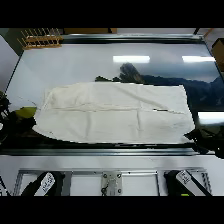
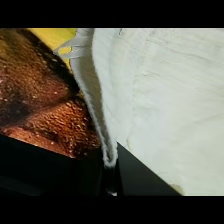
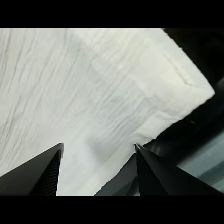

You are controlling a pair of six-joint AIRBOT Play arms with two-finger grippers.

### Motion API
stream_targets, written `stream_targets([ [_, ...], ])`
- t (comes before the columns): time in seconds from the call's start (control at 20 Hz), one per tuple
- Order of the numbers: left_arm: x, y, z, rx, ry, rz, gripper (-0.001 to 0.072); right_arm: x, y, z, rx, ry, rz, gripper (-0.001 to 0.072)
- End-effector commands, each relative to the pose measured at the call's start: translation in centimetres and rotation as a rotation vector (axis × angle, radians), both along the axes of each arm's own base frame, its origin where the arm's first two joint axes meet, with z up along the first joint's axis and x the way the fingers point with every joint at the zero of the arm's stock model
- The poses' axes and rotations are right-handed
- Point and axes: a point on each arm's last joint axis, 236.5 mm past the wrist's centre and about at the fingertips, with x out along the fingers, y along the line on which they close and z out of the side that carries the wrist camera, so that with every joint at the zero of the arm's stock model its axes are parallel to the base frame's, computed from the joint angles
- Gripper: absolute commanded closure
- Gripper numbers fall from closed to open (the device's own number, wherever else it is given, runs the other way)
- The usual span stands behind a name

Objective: Fold the clothes and pants, and hang the long-sleeved shirts on hangers.

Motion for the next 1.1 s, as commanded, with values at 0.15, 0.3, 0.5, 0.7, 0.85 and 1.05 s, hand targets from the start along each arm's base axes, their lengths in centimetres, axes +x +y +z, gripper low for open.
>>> stream_targets([
  [0.15, 0.0, 0.0, 0.0, 0.001, 0.000, 0.000, 0.0688, 1.0, 1.2, -0.7, 0.018, -0.004, 0.042, 0.0228],
  [0.3, 0.0, 0.0, 0.0, 0.001, 0.000, 0.001, 0.0687, 1.0, 1.1, -0.7, 0.012, -0.008, 0.049, 0.0510],
  [0.5, 0.0, 0.1, 0.0, 0.002, -0.002, 0.001, 0.0688, 1.2, 0.5, 0.2, -0.018, -0.010, 0.096, 0.0701],
  [0.7, 0.6, 0.3, 2.5, 0.007, -0.002, -0.024, 0.0688, 0.7, -2.0, 3.9, -0.084, 0.060, 0.134, 0.0703],
  [0.85, 1.6, 0.4, 6.3, 0.010, -0.023, -0.050, 0.0688, 1.8, -4.1, 7.9, -0.142, 0.051, 0.161, 0.0703],
  [1.05, 2.9, 0.9, 10.7, 0.030, -0.078, -0.046, 0.0689, 6.1, -5.6, 13.5, -0.247, -0.035, 0.187, 0.0703],
])
